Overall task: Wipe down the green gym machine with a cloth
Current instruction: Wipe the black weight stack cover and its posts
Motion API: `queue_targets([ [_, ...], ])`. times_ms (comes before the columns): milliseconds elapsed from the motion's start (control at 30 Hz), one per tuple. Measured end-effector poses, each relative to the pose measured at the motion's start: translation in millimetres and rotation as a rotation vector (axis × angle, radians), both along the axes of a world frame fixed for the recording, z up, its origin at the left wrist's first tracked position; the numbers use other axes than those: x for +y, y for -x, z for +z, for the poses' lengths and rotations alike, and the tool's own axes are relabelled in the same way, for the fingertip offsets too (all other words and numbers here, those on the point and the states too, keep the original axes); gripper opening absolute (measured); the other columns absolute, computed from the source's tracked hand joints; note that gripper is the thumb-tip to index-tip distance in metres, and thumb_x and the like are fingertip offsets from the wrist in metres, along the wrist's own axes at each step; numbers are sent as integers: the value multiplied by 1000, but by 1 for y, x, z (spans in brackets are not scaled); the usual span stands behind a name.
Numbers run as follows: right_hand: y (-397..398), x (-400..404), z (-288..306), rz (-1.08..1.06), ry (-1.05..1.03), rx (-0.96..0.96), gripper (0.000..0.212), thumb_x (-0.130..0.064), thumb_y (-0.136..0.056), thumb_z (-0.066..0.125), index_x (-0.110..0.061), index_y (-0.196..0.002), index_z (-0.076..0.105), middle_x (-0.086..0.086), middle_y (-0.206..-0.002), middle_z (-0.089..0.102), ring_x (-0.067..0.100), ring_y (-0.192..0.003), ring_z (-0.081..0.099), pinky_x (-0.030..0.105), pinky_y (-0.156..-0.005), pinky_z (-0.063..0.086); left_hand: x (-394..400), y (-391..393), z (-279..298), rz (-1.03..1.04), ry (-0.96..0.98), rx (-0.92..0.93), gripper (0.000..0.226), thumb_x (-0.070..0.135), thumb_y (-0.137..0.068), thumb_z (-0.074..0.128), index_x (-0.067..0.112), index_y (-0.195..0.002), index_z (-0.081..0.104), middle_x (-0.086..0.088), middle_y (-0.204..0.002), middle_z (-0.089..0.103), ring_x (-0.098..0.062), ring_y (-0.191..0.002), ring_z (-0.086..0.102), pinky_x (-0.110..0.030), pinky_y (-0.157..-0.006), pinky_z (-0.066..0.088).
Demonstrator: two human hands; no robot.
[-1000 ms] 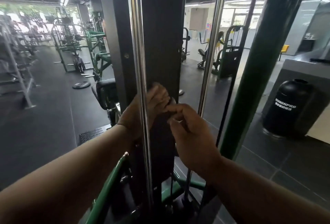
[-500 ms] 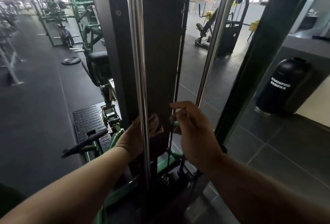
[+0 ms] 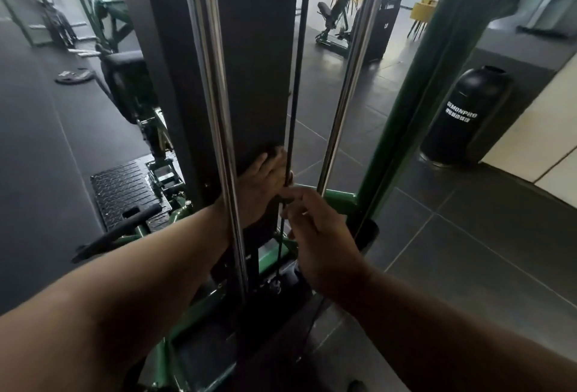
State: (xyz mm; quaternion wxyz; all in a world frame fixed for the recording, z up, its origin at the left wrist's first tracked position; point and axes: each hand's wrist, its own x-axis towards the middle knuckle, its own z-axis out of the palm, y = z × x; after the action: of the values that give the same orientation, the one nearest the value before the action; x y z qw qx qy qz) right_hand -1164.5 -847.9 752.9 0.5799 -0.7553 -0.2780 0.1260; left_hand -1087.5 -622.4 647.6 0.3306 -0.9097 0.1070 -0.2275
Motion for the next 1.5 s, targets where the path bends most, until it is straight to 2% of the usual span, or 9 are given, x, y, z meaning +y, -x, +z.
queue_targets([
  [233,-6,-7,-12,-52,51,34,29,-15,-109,45,-34,-116,66,-15,-92,70,13,-73,65,52,-76,58,15,34,-85,57,-132,288,60,25,-106,22,14,-163,32,-14,-172,25,-38,-161,16,-55,-127,-5],
  [367,-10,-7,-22,-54,61,68,27,-17,-108,49,-34,-121,65,-3,-87,66,12,-57,54,31,-53,47,23,54,-100,104,-234,459,60,21,-110,25,9,-167,13,-19,-175,4,-41,-161,5,-58,-125,-7],
  [533,-13,0,-27,-5,43,63,26,-14,-109,48,-30,-120,65,2,-79,61,4,-49,46,21,-48,35,22,54,-63,59,-183,179,64,31,-106,34,16,-167,20,-13,-173,23,-39,-159,23,-59,-128,11],
  [633,-18,8,-23,-4,4,19,32,-19,-108,46,-45,-109,64,12,-86,66,17,-54,53,40,-50,46,18,38,-48,43,-118,-103,65,28,-104,31,9,-166,24,-13,-173,26,-35,-159,25,-51,-127,23],
  [900,-29,8,-59,-41,7,159,29,-14,-110,44,-32,-113,66,-3,-66,54,3,-49,41,23,-49,33,-2,-16,-128,26,-190,206,61,40,-102,45,21,-160,41,-7,-170,34,-32,-161,20,-58,-127,-11],
  [1100,-19,2,-71,-5,96,151,27,-17,-110,47,-31,-126,64,-16,-65,57,8,-51,44,29,-50,38,32,51,-186,47,-298,445,55,39,-106,48,25,-159,45,-6,-172,25,-30,-159,24,-68,-122,-19],
  [1200,-15,3,-73,37,100,154,27,-17,-110,46,-33,-124,63,-9,-61,52,11,-49,41,33,-48,36,34,76,-159,39,-289,356,65,44,-99,51,28,-161,41,-3,-170,34,-30,-157,30,-74,-116,-24],
  [1333,-10,8,-73,73,43,194,24,-26,-108,46,-37,-118,65,6,-68,55,28,-55,42,46,-49,35,49,91,-126,157,-25,239,82,25,-100,40,14,-168,-3,-13,-176,-3,-38,-162,-2,-67,-126,-3],
  [1500,-12,13,-74,68,7,213,25,-34,-99,48,-43,-113,66,24,-98,67,57,-81,60,68,-66,52,44,89,-90,233,18,59,76,24,-101,35,16,-169,4,-8,-177,4,-35,-162,0,-63,-125,2],
])
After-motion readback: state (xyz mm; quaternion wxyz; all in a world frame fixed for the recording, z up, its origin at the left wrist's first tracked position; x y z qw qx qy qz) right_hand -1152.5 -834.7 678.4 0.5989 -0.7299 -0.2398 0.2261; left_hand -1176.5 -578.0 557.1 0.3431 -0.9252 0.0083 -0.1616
